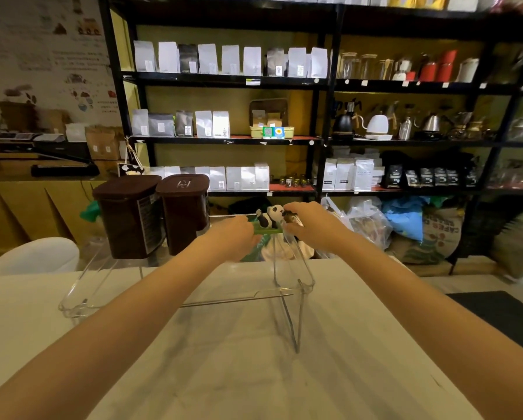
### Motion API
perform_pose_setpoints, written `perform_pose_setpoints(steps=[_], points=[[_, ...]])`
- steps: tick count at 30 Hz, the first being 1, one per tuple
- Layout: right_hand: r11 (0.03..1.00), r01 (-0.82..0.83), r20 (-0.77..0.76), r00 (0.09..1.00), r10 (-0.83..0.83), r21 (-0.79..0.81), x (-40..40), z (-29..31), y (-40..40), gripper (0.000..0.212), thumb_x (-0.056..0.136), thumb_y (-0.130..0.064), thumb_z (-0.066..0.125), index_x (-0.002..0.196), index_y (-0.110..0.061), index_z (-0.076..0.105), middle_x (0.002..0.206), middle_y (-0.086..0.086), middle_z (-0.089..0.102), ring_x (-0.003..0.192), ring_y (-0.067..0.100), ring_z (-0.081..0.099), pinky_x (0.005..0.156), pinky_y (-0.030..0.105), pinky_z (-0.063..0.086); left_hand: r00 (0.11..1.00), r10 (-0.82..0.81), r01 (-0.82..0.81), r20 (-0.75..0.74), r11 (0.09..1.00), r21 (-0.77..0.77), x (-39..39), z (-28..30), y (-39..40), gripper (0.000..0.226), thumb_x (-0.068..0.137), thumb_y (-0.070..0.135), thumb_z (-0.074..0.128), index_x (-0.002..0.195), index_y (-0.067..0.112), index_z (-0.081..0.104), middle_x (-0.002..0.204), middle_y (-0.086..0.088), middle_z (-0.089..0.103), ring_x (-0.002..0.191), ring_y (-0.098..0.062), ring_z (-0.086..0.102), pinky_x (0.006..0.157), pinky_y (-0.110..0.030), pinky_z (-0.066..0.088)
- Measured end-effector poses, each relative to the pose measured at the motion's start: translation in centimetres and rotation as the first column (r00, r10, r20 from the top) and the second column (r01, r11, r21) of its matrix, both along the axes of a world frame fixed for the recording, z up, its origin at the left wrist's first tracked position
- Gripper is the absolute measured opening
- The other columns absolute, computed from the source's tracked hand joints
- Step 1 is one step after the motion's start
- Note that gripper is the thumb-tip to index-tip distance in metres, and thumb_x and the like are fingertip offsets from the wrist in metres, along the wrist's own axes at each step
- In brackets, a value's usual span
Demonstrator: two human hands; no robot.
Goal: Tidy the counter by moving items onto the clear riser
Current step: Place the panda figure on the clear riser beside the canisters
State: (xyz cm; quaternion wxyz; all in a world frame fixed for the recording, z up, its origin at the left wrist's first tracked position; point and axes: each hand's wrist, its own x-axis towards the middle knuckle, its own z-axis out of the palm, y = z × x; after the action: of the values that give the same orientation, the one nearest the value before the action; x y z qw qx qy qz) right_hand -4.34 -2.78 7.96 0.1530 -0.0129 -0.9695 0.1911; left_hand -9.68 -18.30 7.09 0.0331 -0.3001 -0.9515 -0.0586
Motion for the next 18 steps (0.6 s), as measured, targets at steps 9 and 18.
perform_pose_setpoints(steps=[9,18], points=[[0.993,-0.067,-0.1,0.993,0.058,-0.098,11.8,-1.3,-1.6,0.048,0.091,-0.036,0.045,0.137,-0.027,0.034,0.142,-0.001,0.042,0.132,0.016,0.035,0.104,0.031,0.031,0.996,-0.079,0.078,-0.034,0.996,-0.035,6.2,1.7,-1.8,0.057,0.096,0.041,0.029,0.144,0.011,0.024,0.155,-0.009,0.022,0.142,-0.025,0.022,0.113,-0.039,0.027],[0.974,-0.203,-0.051,0.979,0.198,-0.098,23.2,-4.1,-4.3,0.049,0.089,-0.043,0.044,0.136,-0.036,0.03,0.141,-0.016,0.038,0.117,-0.011,0.027,0.101,0.016,0.024,0.989,-0.146,0.148,-0.021,0.985,0.094,15.6,-0.7,-6.9,0.059,0.094,0.046,0.028,0.146,0.025,0.013,0.159,0.003,0.003,0.146,-0.013,0.002,0.119,-0.034,0.007]])
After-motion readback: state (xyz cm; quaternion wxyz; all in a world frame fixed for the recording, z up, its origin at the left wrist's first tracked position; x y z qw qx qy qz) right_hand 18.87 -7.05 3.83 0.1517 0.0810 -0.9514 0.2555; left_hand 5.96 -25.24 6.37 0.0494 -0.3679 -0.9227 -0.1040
